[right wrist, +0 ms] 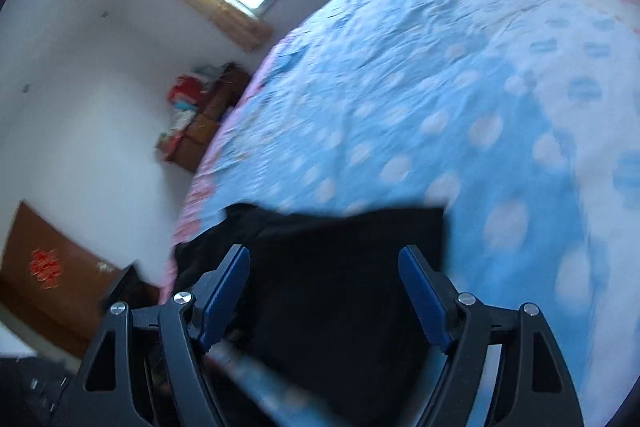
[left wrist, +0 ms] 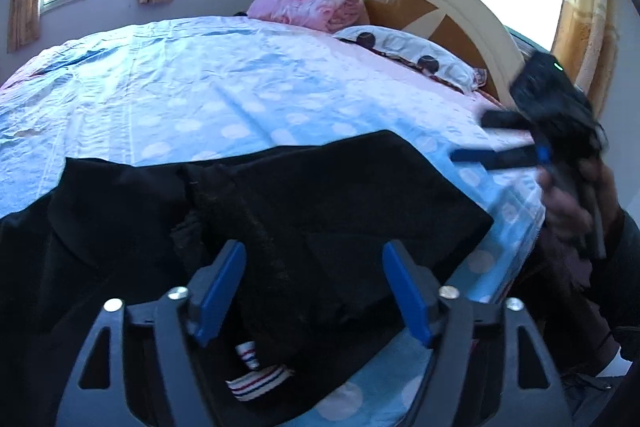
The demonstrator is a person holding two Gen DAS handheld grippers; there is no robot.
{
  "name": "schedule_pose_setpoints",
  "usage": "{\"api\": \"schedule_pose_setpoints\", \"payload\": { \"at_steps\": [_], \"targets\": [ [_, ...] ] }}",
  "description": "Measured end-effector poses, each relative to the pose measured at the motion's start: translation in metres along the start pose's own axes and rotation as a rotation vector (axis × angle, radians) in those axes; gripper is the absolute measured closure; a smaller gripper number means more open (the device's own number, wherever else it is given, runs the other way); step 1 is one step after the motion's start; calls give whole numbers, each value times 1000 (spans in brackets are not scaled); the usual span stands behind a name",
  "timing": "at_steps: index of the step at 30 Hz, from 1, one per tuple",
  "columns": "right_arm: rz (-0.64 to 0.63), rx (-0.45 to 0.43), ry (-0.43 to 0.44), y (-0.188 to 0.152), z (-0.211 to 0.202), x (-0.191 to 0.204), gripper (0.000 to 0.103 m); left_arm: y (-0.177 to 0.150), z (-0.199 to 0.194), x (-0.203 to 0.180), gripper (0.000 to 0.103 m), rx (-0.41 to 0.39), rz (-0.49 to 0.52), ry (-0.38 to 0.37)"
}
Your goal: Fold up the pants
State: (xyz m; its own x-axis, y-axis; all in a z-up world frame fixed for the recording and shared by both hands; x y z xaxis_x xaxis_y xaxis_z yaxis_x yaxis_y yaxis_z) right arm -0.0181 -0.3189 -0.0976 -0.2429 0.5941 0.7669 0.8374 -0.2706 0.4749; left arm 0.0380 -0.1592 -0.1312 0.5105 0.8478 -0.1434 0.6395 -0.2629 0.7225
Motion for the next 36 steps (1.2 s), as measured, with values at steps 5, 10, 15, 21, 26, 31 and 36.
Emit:
{"api": "schedule_pose_setpoints", "payload": {
  "at_steps": [5,10,15,21,26,31,36],
  "targets": [
    [9,137,-47,-69,8,0,25,-17,17,-1,25,58,14,11],
    [37,108,-45,-77,4,-4,25,-18,10,-6,25,45,37,19],
    [-66,114,-83,-60,3,20,25,-9,-11,3,25,-11,-7,0],
    [-65,25,-45,-31,-8,21,25,-5,-37,32,25,-47,-50,65],
    [-13,79,-68,-33,26,-3,25,-19,-58,84,25,-42,-89,195],
    [-58,142,-194,-35,39,-6,25,-41,-102,172,25,-22,-142,419],
    [-175,137,-223,-37,41,26,25,-70,-160,274,24,-7,-211,660]
  ]
}}
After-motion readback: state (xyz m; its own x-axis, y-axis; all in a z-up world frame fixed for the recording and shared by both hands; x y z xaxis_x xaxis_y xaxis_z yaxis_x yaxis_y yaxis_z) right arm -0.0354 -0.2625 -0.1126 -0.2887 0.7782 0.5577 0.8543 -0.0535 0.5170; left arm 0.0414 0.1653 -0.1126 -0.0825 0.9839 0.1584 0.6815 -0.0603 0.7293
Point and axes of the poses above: each gripper's, at about its wrist camera, not at the fingertips, and z roughly the way its jaws point, x to its left, y to its top, the point moved 5 cm from there along z, roughly the way its jaws point, and after that the axes turned 7 degrees about y, right-handed, at the moved point
